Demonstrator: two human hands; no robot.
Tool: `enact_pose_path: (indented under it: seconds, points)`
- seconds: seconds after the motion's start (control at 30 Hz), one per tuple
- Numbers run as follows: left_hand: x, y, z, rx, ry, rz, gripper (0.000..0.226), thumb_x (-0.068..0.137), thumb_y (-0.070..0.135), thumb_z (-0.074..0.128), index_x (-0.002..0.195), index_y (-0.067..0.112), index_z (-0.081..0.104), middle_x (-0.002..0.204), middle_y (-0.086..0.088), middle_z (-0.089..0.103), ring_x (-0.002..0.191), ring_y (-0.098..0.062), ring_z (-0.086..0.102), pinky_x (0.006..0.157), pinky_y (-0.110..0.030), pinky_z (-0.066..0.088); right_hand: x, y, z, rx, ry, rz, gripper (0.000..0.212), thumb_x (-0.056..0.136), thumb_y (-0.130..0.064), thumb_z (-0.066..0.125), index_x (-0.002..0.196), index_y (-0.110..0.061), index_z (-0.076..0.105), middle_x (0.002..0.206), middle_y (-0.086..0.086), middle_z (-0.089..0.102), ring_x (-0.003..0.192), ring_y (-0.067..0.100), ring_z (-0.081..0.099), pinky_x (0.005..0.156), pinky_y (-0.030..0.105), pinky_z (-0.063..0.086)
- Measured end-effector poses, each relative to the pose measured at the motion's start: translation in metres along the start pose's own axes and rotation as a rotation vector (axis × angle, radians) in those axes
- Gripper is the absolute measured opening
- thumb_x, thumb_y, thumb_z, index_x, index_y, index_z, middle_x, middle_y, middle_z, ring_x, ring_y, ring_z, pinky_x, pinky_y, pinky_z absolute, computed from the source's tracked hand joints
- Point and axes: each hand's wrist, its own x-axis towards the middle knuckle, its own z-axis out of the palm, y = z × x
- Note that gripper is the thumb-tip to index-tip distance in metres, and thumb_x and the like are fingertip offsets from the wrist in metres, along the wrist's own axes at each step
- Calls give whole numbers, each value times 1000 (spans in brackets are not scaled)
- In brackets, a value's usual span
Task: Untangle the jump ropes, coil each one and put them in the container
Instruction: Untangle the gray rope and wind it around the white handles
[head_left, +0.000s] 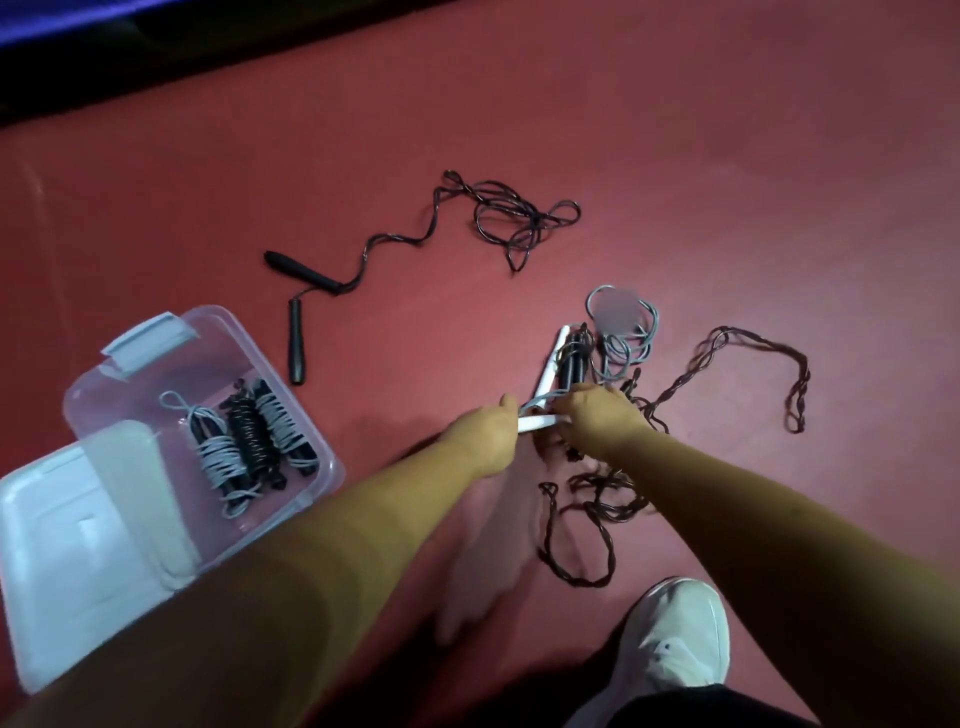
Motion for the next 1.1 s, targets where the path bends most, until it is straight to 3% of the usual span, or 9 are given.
enact_pose_path:
  seconds: [0.1, 0.3, 0.43, 0.57, 0.73, 0.9, 0.97, 1.07, 1.1]
  points:
    - [-33, -13, -42, -22, 19, 66, 21, 96, 11, 46, 117, 10, 42, 106, -22, 63, 86, -36, 58, 66, -40, 39, -14, -13, -40, 128, 45, -31, 22, 93, -31, 58, 108, -20, 69, 103, 11, 70, 99, 35, 64, 82, 38, 49]
    - [-119, -21, -146, 108, 167, 133, 31, 96, 52, 52, 109, 24, 58, 89, 0, 60, 84, -25, 52, 65, -31, 33, -60, -48, -129, 106, 90, -168, 21, 95, -23, 60, 109, -11, 69, 102, 15, 70, 93, 35, 62, 66, 31, 36]
    - [-186, -8, -206, 287, 252, 115, 28, 98, 51, 46, 105, 28, 58, 72, 9, 48, 78, -23, 50, 63, -32, 35, -100, -68, -171, 164, 149, -241, 14, 97, -23, 61, 101, -12, 67, 91, 8, 66, 82, 25, 56, 66, 30, 36]
    - [-260, 0, -253, 316, 354, 95, 24, 97, 50, 49, 96, 29, 59, 76, 7, 55, 77, -22, 54, 64, -31, 38, -134, -78, -194, 228, 229, -279, 9, 97, -27, 61, 93, -19, 62, 90, 3, 63, 84, 22, 56, 71, 34, 43]
    - [-331, -17, -274, 133, 472, 85, 18, 96, 45, 56, 88, 30, 61, 74, 7, 59, 73, -16, 54, 66, -31, 40, -170, -72, -191, 205, 214, -234, 15, 101, -28, 55, 93, -16, 57, 82, -3, 57, 86, 23, 56, 70, 32, 38]
    - [-342, -32, -254, -18, 451, -15, 26, 101, 41, 48, 83, 22, 54, 76, 1, 68, 74, -23, 65, 72, -34, 49, -191, -73, -226, 637, 433, -185, 24, 95, -30, 64, 85, -9, 70, 81, 18, 66, 75, 29, 59, 73, 38, 48]
    - [-338, -33, -248, -40, 442, -27, 21, 101, 35, 51, 87, 20, 55, 86, -2, 71, 80, -24, 67, 76, -37, 52, -201, -82, -245, 781, 502, -225, 24, 91, -29, 67, 78, -9, 67, 67, 10, 62, 67, 30, 61, 73, 46, 53]
    - [-331, -22, -235, -309, 378, 24, 3, 98, 12, 56, 98, 12, 54, 91, -8, 69, 71, -15, 69, 64, -29, 54, -222, -102, -264, 747, 478, -327, 22, 97, -25, 64, 84, -7, 68, 55, -7, 48, 56, 15, 44, 59, 32, 39]
    - [-330, -15, -231, -455, 359, 46, 13, 96, 2, 55, 105, 11, 53, 90, -11, 67, 67, -13, 69, 60, -25, 54, -228, -109, -268, 740, 487, -355, 22, 98, -26, 62, 87, -8, 69, 54, -10, 44, 54, 12, 39, 56, 28, 34]
